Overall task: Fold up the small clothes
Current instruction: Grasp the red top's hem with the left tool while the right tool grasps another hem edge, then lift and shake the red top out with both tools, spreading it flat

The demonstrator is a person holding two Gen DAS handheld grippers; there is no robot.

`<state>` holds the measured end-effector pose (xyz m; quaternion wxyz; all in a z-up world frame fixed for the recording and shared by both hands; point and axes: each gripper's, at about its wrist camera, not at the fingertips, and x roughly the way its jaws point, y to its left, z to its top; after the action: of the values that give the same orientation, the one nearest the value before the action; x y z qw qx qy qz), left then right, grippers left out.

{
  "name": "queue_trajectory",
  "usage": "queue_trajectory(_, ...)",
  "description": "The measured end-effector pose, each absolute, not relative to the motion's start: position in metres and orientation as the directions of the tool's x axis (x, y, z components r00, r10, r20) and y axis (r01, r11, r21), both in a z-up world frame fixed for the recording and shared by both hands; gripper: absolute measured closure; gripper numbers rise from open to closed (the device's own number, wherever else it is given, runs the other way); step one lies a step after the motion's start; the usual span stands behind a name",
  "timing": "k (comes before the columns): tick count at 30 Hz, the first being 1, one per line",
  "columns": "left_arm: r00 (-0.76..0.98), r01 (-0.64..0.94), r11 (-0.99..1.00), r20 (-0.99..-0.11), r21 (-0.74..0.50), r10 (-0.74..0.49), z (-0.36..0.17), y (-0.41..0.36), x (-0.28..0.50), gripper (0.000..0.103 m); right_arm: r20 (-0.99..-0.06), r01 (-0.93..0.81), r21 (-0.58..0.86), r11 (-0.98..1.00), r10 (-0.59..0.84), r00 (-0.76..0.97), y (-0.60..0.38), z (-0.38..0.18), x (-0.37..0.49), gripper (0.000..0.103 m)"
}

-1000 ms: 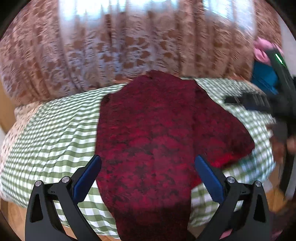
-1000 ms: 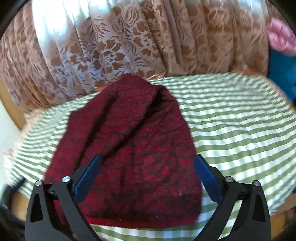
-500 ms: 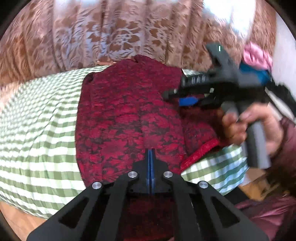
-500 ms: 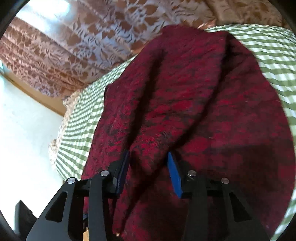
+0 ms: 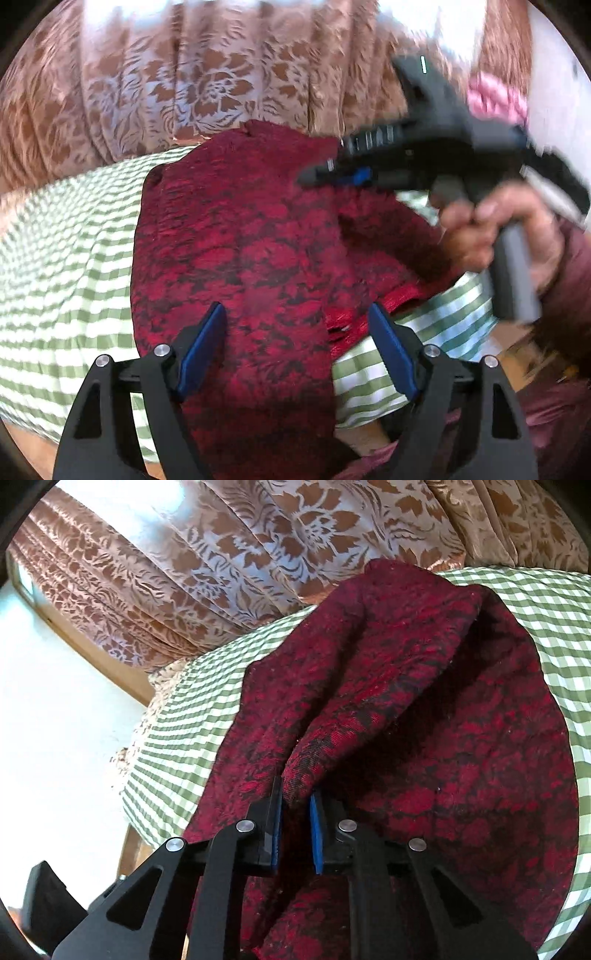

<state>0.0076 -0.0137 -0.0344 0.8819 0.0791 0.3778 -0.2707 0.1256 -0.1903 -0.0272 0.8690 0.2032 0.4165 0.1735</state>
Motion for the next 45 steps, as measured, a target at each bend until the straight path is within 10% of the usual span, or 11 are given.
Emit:
queue_trajectory(4, 0.539, 0.543, 0.837, -0.737, -0.066, -0.408, -0.042, -0.009, 0.015, 0.085, -0.651, -0.157, 0.437, 0.885, 0.432, 0.624, -0.197, -0.014, 0.120, 0.093)
queue_trajectory(18, 0.677, 0.297, 0.903, -0.599, -0.309, -0.428, 0.034, 0.127, 0.106, 0.103, -0.652, 0.048, 0.094, 0.994, 0.025, 0.757, -0.291, 0.023, 0.132, 0.094)
queue_trajectory(34, 0.644, -0.321, 0.944, -0.748, -0.076, 0.159, 0.009, 0.266, 0.307, 0.103, -0.761, 0.536, 0.076, 0.841, -0.299, 0.577, -0.488, -0.031, 0.187, 0.094)
queue_trajectory(36, 0.608, -0.385, 0.923, -0.759, -0.027, 0.231, 0.007, 0.273, 0.318, 0.100, -0.764, 0.561, 0.104, 0.821, -0.294, 0.574, -0.499, -0.033, 0.193, 0.078)
queue_trajectory(37, 0.613, -0.405, 0.914, -0.753, -0.037, 0.241, 0.008, 0.277, 0.320, 0.094, -0.764, 0.572, 0.108, 0.813, -0.301, 0.571, -0.504, -0.033, 0.194, 0.049)
queue_trajectory(39, 0.630, -0.416, 0.908, -0.735, -0.048, 0.250, 0.014, 0.278, 0.309, 0.048, -0.739, 0.595, 0.129, 0.793, -0.323, 0.591, -0.510, -0.025, 0.187, 0.020)
queue_trajectory(45, 0.694, -0.194, 0.964, -0.720, -0.182, 0.003, 0.012, 0.246, 0.252, 0.046, -0.691, 0.494, 0.114, 0.862, -0.289, 0.663, -0.477, 0.002, 0.139, 0.020)
